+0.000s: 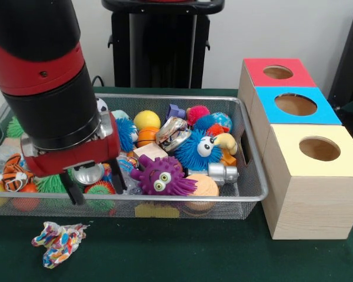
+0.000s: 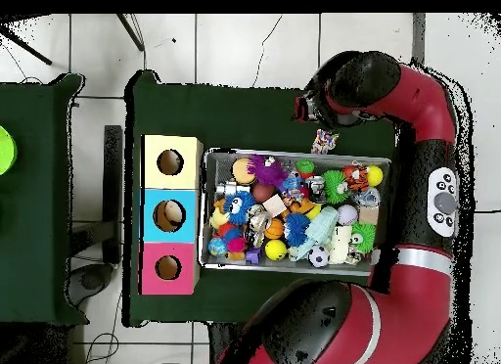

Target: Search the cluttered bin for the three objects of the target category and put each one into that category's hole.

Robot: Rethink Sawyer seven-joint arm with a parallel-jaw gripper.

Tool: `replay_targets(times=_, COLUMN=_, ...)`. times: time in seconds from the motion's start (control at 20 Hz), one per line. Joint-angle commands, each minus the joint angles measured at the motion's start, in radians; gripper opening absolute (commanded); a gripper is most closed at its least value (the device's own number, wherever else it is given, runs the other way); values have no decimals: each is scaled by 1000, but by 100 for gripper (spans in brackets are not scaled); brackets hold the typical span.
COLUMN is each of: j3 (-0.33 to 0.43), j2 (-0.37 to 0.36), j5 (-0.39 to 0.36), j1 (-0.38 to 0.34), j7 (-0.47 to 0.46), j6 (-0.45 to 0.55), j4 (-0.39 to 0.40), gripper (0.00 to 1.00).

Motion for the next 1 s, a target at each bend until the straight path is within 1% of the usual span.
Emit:
replay_targets(times=0.05, j3=-73, j2=-15, j5=-76, j1=-5, j7=80, j6=19, j4=3, gripper=100)
replay_targets(times=0.15, j3=-124, j2=-58, j5=-92, j1=-3, j7=134, j6=13, j4=27, gripper=100)
replay_targets(times=0.35, j3=-173, j2=-89, j5=-98, j1=-6, j7=174, j6=9, j4=28, gripper=100)
replay_targets(times=0.45, j3=-204, j2=-108, j5=-103, j1=-3, j7=215, j6=7, j4=32, gripper=100)
replay_targets(times=0.7, j3=-289, j2=-174, j5=-104, j1=17, j7=343, j6=-70, j4=101, gripper=100)
replay_targets(times=0.8, j3=-298, j2=-171, j5=-96, j1=22, j7=365, j6=-103, j4=121, gripper=100)
replay_targets(times=0.9, j3=-301, j2=-164, j5=-79, j1=26, j7=381, j6=-115, j4=141, gripper=100)
replay_targets(times=1.0, j3=-312, j2=-174, j5=-62, j1=34, j7=417, j6=-132, j4=174, gripper=100)
